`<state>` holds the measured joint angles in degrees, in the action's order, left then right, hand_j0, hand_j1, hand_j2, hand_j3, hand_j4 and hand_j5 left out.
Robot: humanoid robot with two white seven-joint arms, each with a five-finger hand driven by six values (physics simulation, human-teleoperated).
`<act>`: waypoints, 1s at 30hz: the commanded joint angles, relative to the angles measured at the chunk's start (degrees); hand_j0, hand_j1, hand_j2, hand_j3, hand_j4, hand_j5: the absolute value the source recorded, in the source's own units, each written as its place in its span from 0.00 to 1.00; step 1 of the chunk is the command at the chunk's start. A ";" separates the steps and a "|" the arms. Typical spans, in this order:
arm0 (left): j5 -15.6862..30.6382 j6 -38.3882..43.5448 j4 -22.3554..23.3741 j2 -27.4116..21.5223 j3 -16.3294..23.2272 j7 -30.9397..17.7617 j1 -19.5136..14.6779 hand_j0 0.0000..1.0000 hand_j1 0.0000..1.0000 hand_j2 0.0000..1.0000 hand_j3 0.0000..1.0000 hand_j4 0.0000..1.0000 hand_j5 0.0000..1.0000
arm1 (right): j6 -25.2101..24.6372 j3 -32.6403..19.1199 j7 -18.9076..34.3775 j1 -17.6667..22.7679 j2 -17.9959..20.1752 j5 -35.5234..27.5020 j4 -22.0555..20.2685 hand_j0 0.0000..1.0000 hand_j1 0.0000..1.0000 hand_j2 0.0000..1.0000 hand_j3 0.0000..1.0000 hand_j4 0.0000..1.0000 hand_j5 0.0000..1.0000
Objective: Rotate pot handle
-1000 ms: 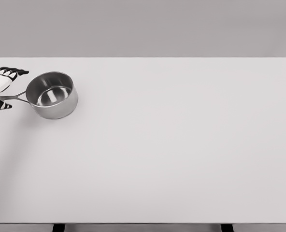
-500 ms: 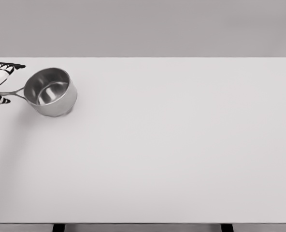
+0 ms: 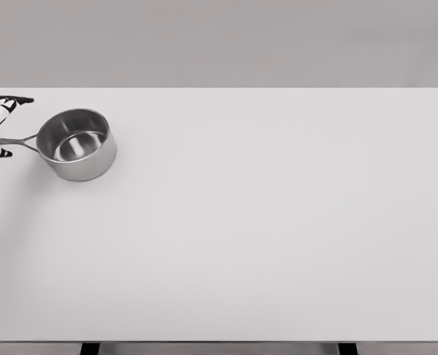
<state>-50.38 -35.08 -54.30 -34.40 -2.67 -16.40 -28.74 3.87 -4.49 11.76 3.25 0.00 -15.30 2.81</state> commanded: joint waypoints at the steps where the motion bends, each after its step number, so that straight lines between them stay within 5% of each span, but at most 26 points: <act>1: 0.37 0.36 0.07 -0.06 -0.06 0.05 0.00 1.00 1.00 1.00 1.00 1.00 1.00 | 0.00 0.00 0.01 0.00 0.00 0.01 0.00 1.00 1.00 1.00 1.00 1.00 1.00; 17: 0.46 1.60 0.95 -0.06 -0.06 0.05 -1.58 1.00 1.00 1.00 1.00 1.00 1.00 | 0.00 0.00 0.01 0.00 0.00 0.01 0.00 1.00 1.00 1.00 1.00 1.00 1.00; 30: 1.51 0.08 -5.11 -0.58 -0.49 0.14 0.87 1.00 1.00 1.00 1.00 1.00 1.00 | 0.00 0.00 0.01 0.00 0.00 0.01 0.00 1.00 1.00 1.00 1.00 1.00 1.00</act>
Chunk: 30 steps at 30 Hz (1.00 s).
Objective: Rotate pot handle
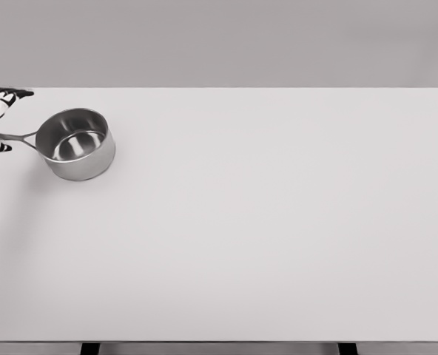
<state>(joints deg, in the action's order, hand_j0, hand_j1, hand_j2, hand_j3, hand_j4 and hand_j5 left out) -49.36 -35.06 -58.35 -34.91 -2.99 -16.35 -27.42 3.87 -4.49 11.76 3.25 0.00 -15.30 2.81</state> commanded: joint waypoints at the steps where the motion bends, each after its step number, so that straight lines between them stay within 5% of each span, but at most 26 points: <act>1: 0.49 0.06 -1.85 -0.16 -0.27 0.09 0.09 1.00 1.00 1.00 1.00 1.00 1.00 | 0.00 0.00 0.01 0.00 0.00 0.01 0.00 1.00 1.00 1.00 1.00 1.00 1.00; 6: 2.68 0.06 -8.61 -0.51 -2.29 0.09 4.48 1.00 1.00 1.00 1.00 1.00 1.00 | 0.00 0.00 0.01 0.00 0.00 0.01 0.00 1.00 1.00 1.00 1.00 1.00 1.00; 12: 13.49 0.06 -27.33 -1.91 -12.04 0.09 14.68 1.00 1.00 1.00 1.00 1.00 1.00 | 0.09 0.00 0.01 0.00 0.00 0.01 0.00 1.00 1.00 1.00 1.00 1.00 1.00; 14: 19.38 0.06 -34.37 -1.74 -13.10 0.09 17.66 1.00 1.00 1.00 1.00 1.00 1.00 | 0.00 0.00 0.01 0.00 0.00 0.01 0.00 1.00 1.00 1.00 1.00 1.00 1.00; 17: 21.85 0.06 -44.92 -1.04 -13.10 0.09 26.63 1.00 1.00 1.00 1.00 1.00 1.00 | 0.09 0.00 0.01 0.00 0.00 0.01 0.00 1.00 1.00 1.00 1.00 1.00 1.00; 21: 21.58 0.06 -45.01 1.87 -12.74 -0.35 30.06 1.00 1.00 1.00 1.00 1.00 1.00 | 0.00 0.00 0.01 0.00 0.00 0.01 0.00 1.00 1.00 1.00 1.00 1.00 1.00; 30: 22.20 0.06 -45.01 3.45 -12.83 -1.41 30.06 1.00 1.00 1.00 1.00 1.00 1.00 | 0.00 0.00 0.01 0.00 0.00 0.01 0.00 1.00 1.00 1.00 1.00 1.00 1.00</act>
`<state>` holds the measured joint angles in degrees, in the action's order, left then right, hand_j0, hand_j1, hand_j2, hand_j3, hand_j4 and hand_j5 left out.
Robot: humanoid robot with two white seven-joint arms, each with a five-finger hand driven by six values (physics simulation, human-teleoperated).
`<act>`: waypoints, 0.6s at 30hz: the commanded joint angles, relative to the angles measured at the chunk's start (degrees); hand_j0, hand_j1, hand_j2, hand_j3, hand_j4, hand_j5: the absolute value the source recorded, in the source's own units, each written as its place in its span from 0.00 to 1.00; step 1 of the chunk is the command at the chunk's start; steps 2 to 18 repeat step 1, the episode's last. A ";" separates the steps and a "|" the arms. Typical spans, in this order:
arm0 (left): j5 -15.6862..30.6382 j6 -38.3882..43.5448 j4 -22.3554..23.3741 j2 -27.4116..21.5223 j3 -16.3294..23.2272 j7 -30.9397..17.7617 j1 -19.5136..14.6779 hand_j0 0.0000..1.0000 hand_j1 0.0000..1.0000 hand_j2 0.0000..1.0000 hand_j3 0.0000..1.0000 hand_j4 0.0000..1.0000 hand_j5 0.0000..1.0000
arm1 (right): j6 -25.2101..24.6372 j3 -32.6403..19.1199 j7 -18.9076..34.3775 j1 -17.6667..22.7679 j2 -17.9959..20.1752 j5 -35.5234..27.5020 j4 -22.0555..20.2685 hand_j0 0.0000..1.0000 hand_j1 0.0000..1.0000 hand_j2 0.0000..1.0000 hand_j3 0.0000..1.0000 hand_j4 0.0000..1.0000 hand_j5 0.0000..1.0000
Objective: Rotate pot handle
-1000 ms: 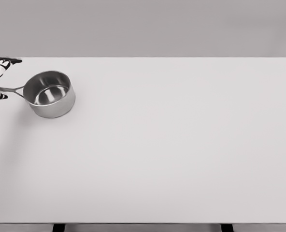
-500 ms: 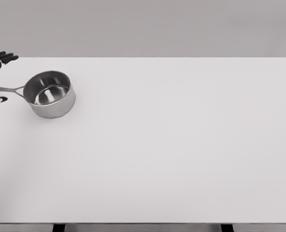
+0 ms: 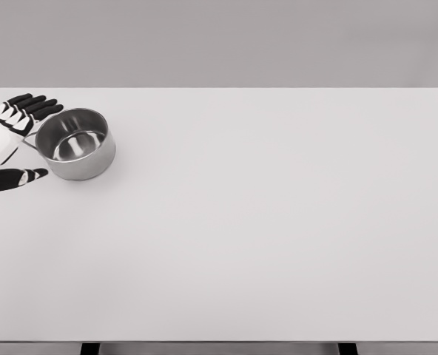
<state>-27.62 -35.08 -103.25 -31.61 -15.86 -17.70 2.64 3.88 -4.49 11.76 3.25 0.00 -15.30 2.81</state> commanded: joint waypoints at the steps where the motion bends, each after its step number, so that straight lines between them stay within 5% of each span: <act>1: 0.46 0.08 -0.11 0.23 -0.05 -0.05 0.00 1.00 1.00 1.00 1.00 1.00 1.00 | -0.01 0.00 0.01 0.00 0.00 0.01 0.00 1.00 1.00 1.00 1.00 1.00 1.00; 18: 0.46 0.08 -0.11 0.23 -0.05 -0.05 0.00 1.00 1.00 1.00 1.00 1.00 1.00 | -0.01 0.00 0.01 0.00 0.00 0.01 0.00 1.00 1.00 1.00 1.00 1.00 1.00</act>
